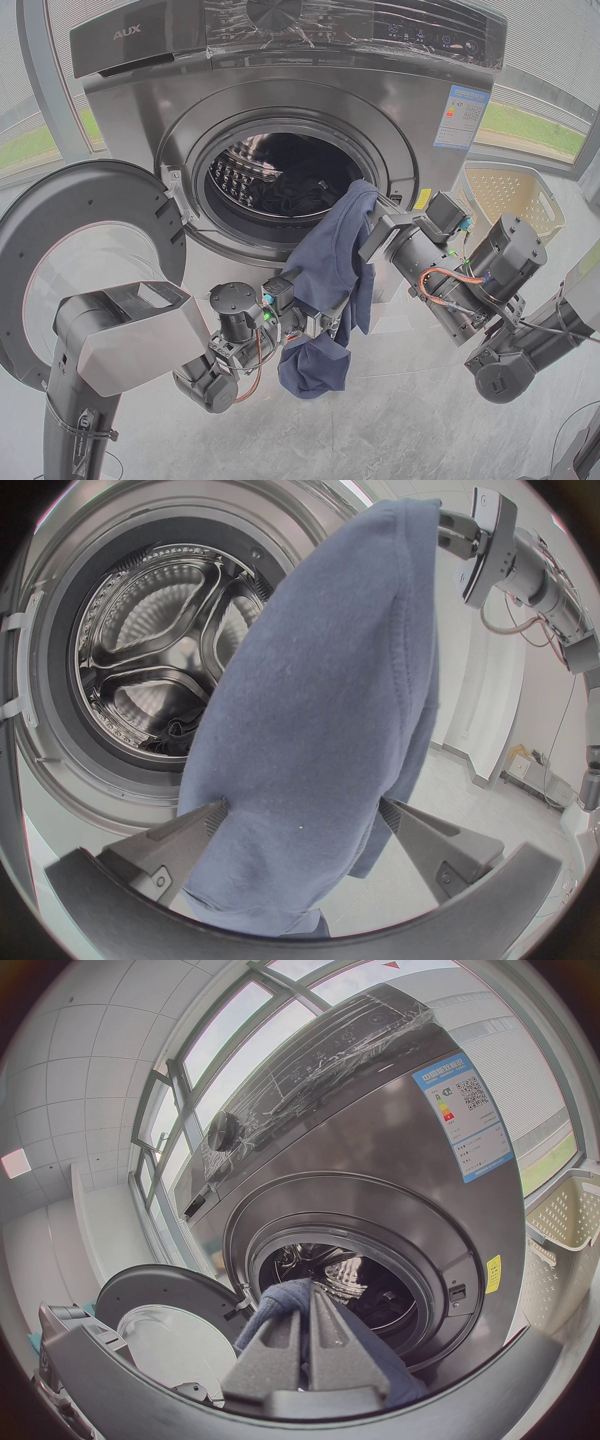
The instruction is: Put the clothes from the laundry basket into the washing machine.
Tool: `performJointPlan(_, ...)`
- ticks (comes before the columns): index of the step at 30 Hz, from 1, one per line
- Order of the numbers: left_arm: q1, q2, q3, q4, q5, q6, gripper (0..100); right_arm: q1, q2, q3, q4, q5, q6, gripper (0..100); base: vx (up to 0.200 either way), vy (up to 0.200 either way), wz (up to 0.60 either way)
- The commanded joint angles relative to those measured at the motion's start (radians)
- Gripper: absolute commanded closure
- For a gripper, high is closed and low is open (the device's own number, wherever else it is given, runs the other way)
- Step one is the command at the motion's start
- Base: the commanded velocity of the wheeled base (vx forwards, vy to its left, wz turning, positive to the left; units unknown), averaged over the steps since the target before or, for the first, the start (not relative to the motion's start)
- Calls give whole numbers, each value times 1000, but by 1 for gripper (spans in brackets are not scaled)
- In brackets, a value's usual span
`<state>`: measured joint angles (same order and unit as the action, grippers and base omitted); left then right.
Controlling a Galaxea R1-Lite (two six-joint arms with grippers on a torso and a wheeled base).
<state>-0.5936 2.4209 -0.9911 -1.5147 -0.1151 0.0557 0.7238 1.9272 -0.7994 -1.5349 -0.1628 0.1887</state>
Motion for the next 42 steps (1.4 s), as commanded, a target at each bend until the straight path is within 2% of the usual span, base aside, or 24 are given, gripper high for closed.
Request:
performJointPlan(1,0,24,-15,2,0,-1,0,0,-1,0,-2,0,0,100,0,0,0)
performJointPlan(10,-5,23,-23,1,0,-1,0,0,1,0,-2,0,0,100,0,0,0)
performJointPlan(11,-5,23,-24,1,2,-1,100,0,1,0,-2,0,0,100,0,0,0)
performJointPlan(20,-9,26,-43,1,0,-2,100,-1,-1,8,-8,0,1,100,0,0,0)
performJointPlan(28,-17,-5,2,-16,-1,-2,100,-12,-1,12,-10,0,1,100,0,0,0)
performJointPlan(38,-31,-175,230,-30,-9,-1,100,-32,-1,29,-10,0,1,100,0,0,0)
performJointPlan(42,-31,-252,335,-32,-44,-1,100,-37,1,29,-10,0,3,100,0,0,0)
